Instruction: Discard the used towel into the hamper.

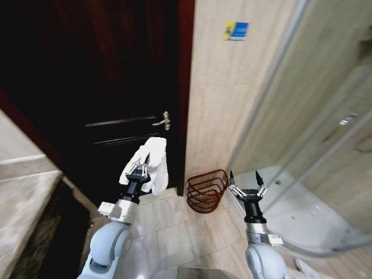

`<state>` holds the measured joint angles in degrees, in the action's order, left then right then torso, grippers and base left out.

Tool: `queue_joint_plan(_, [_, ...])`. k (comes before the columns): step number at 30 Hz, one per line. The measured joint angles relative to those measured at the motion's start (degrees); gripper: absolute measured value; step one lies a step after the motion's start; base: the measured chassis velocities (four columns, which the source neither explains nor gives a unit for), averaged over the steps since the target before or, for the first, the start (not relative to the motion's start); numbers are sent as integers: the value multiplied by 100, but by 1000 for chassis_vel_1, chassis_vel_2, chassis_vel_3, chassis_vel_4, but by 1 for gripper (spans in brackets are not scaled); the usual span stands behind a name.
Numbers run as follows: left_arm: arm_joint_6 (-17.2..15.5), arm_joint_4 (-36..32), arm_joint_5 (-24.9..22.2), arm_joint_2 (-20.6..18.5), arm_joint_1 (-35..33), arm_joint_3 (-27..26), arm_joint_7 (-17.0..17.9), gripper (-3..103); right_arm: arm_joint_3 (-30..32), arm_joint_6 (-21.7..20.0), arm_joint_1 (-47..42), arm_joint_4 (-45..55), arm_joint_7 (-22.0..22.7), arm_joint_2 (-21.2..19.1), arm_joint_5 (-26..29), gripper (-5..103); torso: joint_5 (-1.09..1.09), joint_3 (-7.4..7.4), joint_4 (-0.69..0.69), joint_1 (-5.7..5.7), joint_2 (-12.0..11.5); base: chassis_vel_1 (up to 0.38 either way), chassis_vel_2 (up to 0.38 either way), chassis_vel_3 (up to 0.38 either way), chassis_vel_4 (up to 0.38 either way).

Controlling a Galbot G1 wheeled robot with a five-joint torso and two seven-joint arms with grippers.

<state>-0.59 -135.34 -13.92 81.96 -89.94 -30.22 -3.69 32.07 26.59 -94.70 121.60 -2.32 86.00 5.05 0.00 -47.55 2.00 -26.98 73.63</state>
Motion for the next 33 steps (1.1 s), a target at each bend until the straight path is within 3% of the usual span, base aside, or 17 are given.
queue_joint_plan(12, [19,39,-62,7,-36,86,8,4,37,-33,-51,22,-7,-16,-3,100,0,0,0,0,0,-120,-127,-124,-122])
queue_joint_plan(16, [20,87,-62,8,-47,134,26,4,16,219,1,-10,-17,13,115,100,1,0,0,0,0,-123,-121,-131,-121])
queue_joint_plan(25, [67,223,-71,27,-17,220,131,4,18,253,-13,-40,3,39,74,100,0,0,-1,0,0,-127,-116,-134,-125])
queue_joint_plan(30, [318,475,-136,5,15,234,140,4,16,214,-53,-92,102,84,-126,100,1,0,-1,0,0,-92,-100,-76,-69])
queue_joint_plan(33, [402,844,-147,-83,98,263,141,4,8,27,-2,-229,443,146,-488,100,0,0,3,0,0,-21,-6,-6,-7])
